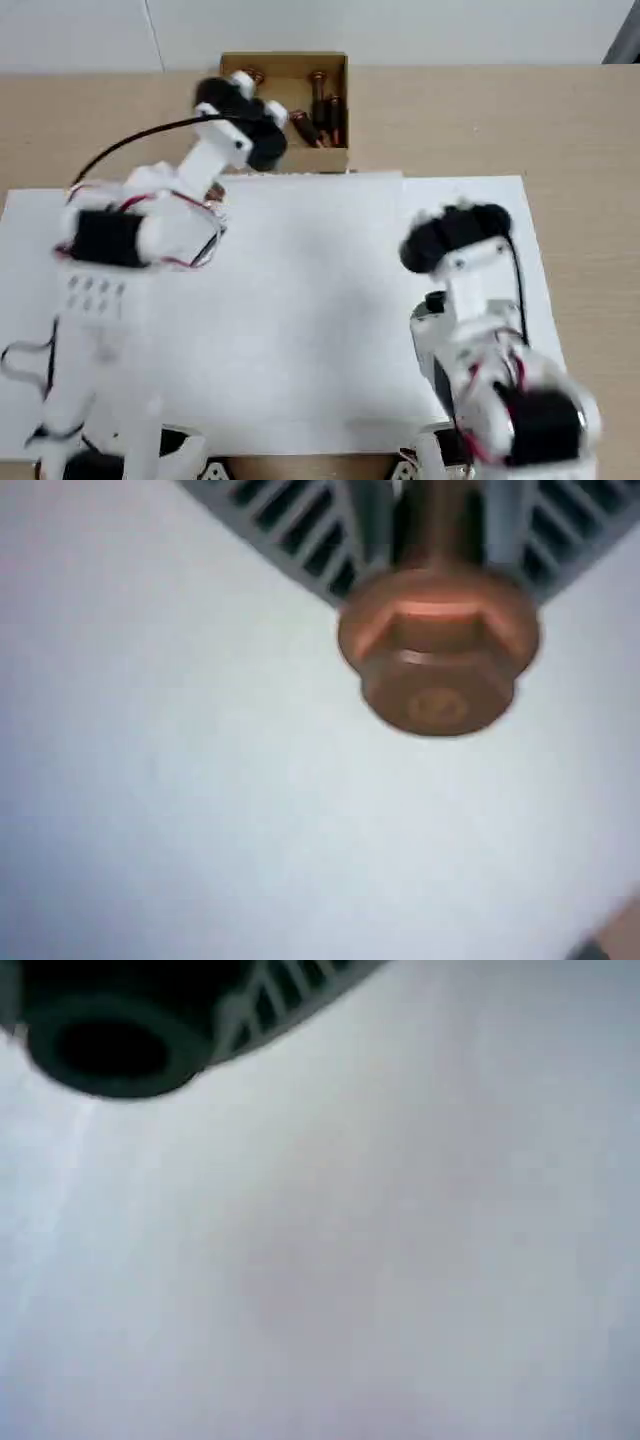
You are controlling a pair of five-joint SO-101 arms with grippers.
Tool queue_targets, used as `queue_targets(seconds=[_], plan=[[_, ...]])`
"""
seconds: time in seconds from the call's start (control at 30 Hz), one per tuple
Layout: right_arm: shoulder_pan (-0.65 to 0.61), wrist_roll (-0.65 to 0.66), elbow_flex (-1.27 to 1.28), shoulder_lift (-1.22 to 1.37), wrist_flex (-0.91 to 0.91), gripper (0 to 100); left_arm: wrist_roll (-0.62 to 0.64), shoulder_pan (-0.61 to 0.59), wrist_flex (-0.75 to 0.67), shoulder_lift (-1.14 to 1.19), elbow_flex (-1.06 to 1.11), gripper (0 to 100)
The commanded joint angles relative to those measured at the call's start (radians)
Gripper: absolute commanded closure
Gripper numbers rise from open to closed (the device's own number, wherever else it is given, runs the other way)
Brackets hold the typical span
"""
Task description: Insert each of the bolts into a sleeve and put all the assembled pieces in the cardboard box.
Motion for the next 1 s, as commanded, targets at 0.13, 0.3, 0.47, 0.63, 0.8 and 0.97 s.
queue_targets(seconds=[0.13, 0.3, 0.47, 0.63, 0.8, 0.97], plan=[[-0.004, -0.160, 0.129, -0.278, -0.070, 99.5, 0.241, 0.002, -0.126, -0.302, 0.196, 100], [-0.008, -0.186, 0.267, -0.483, -0.111, 99.5, 0.307, 0.002, -0.270, -0.514, 0.427, 100], [-0.005, -0.189, 0.374, -0.558, -0.127, 99.5, 0.374, 0.002, -0.463, -0.752, 0.682, 100], [-0.008, -0.183, 0.416, -0.549, -0.240, 99.5, 0.434, 0.002, -0.574, -0.944, 0.881, 100], [-0.012, -0.183, 0.545, -0.549, -0.420, 99.5, 0.562, 0.008, -0.663, -1.092, 1.029, 100], [-0.079, -0.181, 0.661, -0.549, -0.601, 99.5, 0.675, 0.009, -0.773, -1.223, 1.175, 100]])
